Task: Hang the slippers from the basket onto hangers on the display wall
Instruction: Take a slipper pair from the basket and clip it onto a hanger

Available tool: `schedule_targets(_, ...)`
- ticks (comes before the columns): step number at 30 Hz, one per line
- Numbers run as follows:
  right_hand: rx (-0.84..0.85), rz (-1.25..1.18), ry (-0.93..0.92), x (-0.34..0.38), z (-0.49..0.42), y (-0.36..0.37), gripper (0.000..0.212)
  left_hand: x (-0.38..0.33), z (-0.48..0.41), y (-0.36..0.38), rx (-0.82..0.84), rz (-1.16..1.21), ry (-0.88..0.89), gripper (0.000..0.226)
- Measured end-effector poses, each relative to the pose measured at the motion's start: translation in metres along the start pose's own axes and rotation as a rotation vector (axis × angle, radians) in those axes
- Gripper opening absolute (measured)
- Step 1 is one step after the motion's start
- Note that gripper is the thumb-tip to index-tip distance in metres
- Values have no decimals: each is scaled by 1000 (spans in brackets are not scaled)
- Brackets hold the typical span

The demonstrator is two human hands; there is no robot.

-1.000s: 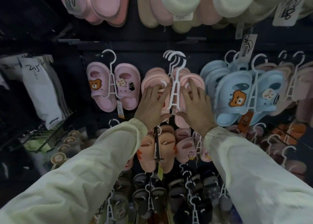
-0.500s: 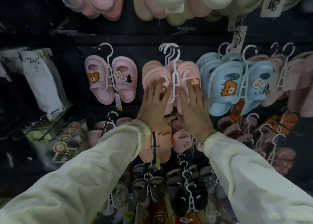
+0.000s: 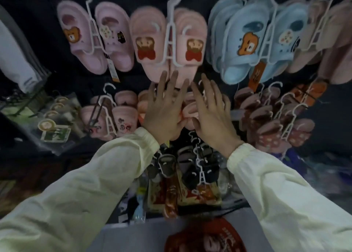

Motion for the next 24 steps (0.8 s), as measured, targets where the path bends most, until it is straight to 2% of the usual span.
schedule_targets(4,40,-53,19,-3,37,11,93,-30,34,16,58,88,12,84)
schedule_targets(8,134,-38,20,-11,74,19,102,-63,59,29,139,184,-44,87)
schedule_targets(14,220,-145,16,-31,140,27,94,-111,104,38,205,292,-129,74)
schedule_targets(24,480,-325,-104,-48,247,72,100,-165,210,85,501,225,-336,70)
Point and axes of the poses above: each hand's wrist, its own z-axis away from the middle knuckle, its own y-axis out of the palm, x = y × z, the point moved 5 cm from there along -z, towards the middle knuckle, and after that the axes turned 11 degrees about -y, right-handed, at the moved point
